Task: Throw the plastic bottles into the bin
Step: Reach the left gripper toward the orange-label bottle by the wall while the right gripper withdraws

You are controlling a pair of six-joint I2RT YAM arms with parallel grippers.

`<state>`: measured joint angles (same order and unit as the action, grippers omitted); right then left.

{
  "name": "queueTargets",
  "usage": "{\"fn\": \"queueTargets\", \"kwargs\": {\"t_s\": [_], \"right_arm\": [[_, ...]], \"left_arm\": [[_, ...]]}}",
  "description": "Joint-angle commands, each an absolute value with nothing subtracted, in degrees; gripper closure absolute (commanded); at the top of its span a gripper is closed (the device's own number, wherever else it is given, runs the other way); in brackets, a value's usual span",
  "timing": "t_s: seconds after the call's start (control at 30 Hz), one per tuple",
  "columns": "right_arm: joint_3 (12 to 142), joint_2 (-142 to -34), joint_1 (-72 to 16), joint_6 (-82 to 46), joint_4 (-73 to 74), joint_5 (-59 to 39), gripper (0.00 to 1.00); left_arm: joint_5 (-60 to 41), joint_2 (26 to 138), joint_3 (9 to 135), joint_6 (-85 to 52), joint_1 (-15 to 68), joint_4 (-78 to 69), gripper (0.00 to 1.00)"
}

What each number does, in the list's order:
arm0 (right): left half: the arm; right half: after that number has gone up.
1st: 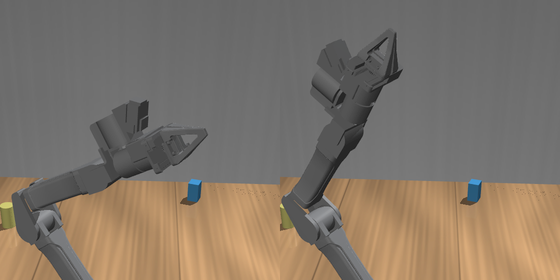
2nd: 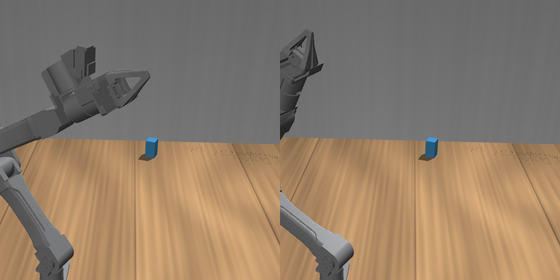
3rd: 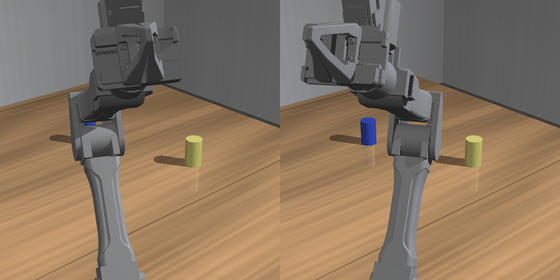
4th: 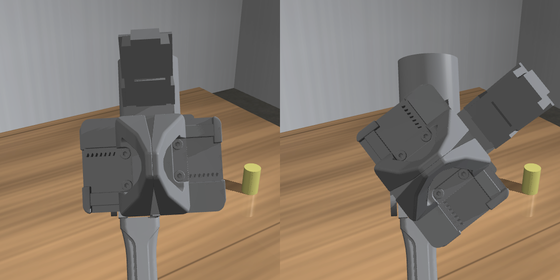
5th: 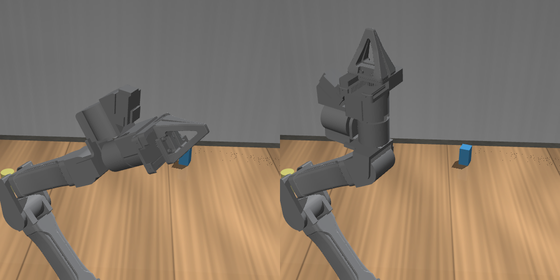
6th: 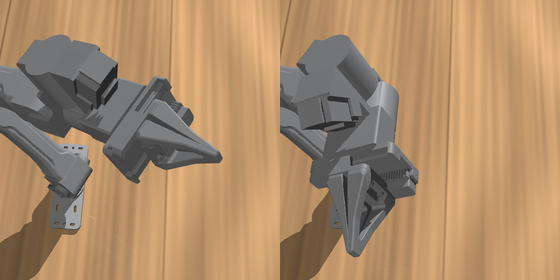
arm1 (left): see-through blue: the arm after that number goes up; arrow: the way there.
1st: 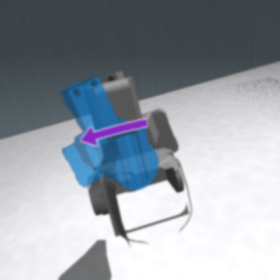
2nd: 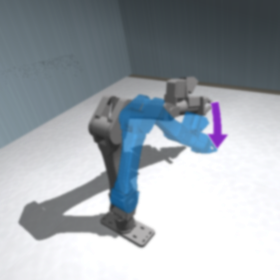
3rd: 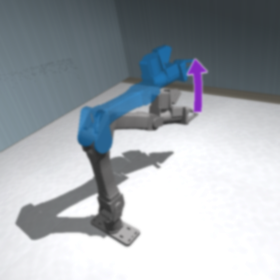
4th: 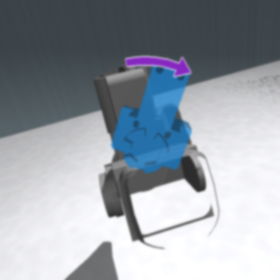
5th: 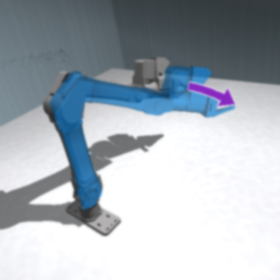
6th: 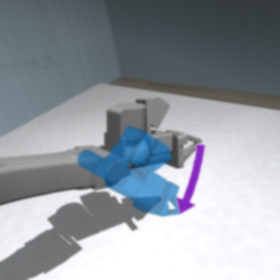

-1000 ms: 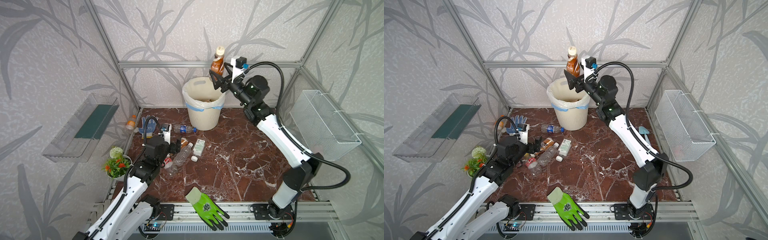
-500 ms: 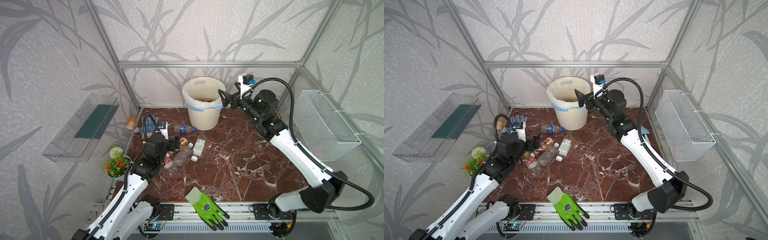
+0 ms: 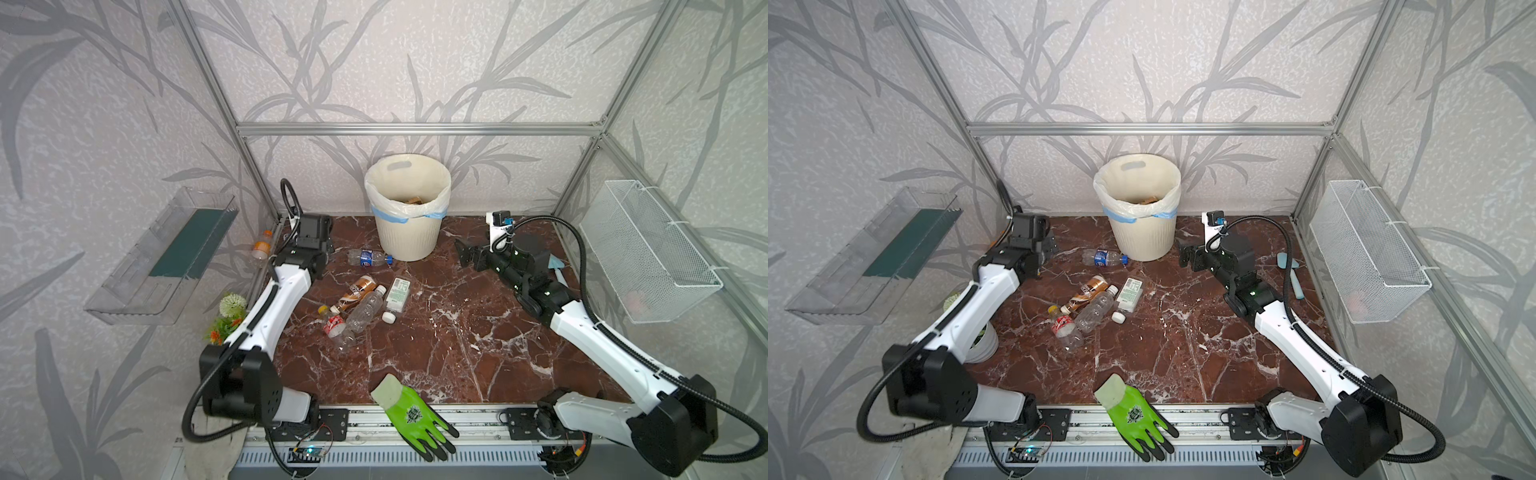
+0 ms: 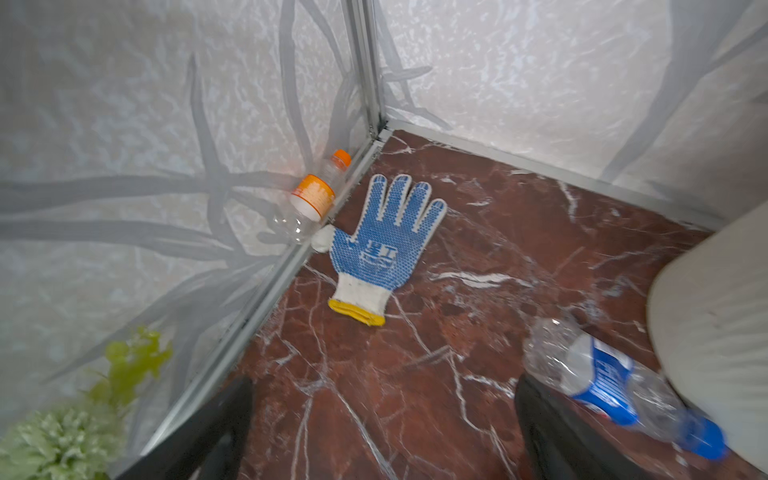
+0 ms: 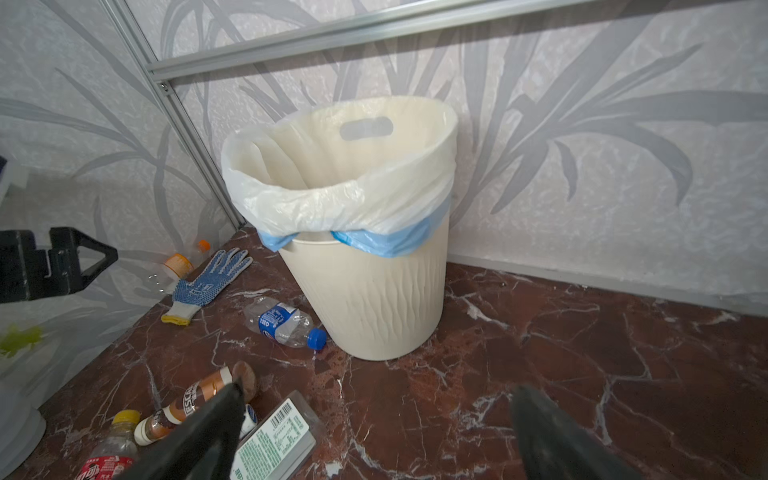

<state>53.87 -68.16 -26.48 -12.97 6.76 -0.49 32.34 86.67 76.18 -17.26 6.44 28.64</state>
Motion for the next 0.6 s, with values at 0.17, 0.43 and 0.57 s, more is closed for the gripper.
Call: {"fn": "queueTargets", "kwargs": {"t_s": [0.17, 0.43, 0.57], "right_arm": [[47.3, -66.9, -24.4, -23.6, 14.6, -3.2, 0.00], [43.4, -71.1, -21.3, -27.5, 21.1, -7.9, 0.01], [42.9, -75.2, -19.0, -30.1, 24.7, -10.9, 0.01]], "left_arm": [[42.2, 109.8, 98.7, -4.7, 0.2, 46.6, 0.04], [45.3, 124.2, 113.3, 2.5, -4.0, 46.9, 0.04], [47.0, 131.6, 121.7, 6.1, -5.8, 47.4, 0.04]]}}
